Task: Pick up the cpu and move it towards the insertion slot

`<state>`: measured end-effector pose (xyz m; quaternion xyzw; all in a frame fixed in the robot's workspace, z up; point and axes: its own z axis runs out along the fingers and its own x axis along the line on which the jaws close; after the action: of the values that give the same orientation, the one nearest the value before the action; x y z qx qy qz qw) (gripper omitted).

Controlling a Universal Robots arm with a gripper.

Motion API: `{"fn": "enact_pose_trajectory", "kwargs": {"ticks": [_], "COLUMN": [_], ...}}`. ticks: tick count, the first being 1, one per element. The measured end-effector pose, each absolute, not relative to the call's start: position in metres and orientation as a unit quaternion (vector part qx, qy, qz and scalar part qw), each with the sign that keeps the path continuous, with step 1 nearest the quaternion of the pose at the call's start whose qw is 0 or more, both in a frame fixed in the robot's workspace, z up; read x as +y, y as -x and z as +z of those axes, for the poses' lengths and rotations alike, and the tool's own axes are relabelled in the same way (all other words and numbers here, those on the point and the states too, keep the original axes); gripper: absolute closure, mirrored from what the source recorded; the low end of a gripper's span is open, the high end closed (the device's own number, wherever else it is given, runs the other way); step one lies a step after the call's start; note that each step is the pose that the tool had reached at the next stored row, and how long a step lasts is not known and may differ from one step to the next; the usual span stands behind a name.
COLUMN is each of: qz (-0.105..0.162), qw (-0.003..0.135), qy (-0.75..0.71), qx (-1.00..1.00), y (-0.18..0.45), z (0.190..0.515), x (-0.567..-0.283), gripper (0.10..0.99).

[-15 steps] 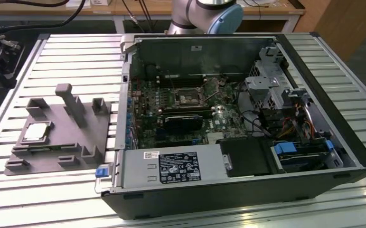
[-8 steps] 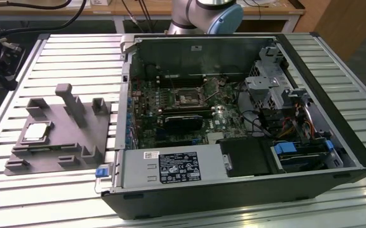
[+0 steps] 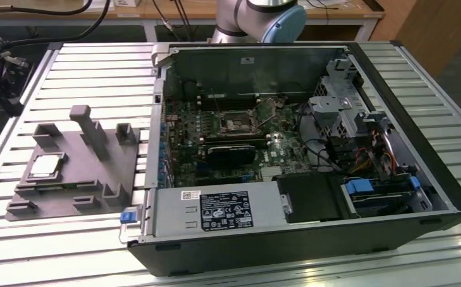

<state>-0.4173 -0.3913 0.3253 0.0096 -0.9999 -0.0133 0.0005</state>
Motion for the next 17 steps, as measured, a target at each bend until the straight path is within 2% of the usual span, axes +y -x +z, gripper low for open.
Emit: {"fn": "enact_pose_trajectory", "kwargs": {"ticks": [14, 15, 16, 17], "qz": [-0.012, -0.011, -0.011, -0.011], "qw": [0.001, 0.001, 0.001, 0.001], "qy": [-0.010, -0.010, -0.010, -0.010], "qx": [-1.000, -1.000, -1.000, -1.000], "y": [0.418, 0.418, 0.418, 0.418], "z": [0.317, 0.316, 0.316, 0.315], "x": [-0.391, -0.391, -0.391, -0.391], "gripper": [0.973, 0.918, 0.918, 0.851]}}
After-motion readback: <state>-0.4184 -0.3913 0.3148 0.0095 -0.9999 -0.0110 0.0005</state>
